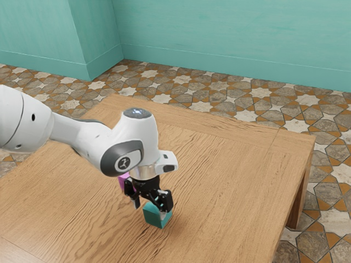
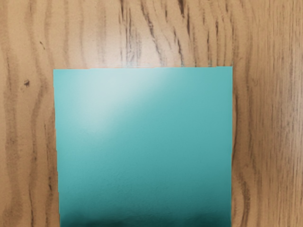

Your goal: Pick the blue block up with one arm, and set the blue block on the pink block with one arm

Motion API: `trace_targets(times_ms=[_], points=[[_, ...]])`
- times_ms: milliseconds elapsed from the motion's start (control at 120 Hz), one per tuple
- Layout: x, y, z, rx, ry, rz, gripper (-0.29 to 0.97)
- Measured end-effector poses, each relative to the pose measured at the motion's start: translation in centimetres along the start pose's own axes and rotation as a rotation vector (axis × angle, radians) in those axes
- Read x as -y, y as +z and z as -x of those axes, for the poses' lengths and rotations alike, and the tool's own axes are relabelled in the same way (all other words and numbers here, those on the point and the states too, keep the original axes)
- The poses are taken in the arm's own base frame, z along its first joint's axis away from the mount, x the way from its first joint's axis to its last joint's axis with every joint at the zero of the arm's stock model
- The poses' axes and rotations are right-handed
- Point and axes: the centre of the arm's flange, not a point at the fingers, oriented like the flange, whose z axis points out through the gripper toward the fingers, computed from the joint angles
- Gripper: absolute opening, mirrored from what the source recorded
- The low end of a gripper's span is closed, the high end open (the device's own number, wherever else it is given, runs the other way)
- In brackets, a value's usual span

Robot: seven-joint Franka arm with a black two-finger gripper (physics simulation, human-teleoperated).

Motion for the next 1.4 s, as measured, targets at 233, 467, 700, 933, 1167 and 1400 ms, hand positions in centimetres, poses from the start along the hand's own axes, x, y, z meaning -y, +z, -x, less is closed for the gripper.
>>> trace_targets(times_ms=[233, 467, 700, 933, 1167, 1400], points=[[-0.3, 1.6, -1.8, 0.003, -0.007, -0.001, 0.68], [-0.5, 2.1, -3.4, -0.008, 0.005, -0.016, 0.56], [-0.1, 3.8, -3.4, 0.021, -0.001, -0.026, 0.43], [-0.1, 3.5, -3.5, 0.014, 0.000, -0.030, 0.40], [-0.1, -1.5, -3.3, -0.072, 0.021, -0.043, 0.38], [3.7, -6.6, -5.2, -0.115, 0.003, -0.056, 0.38]])
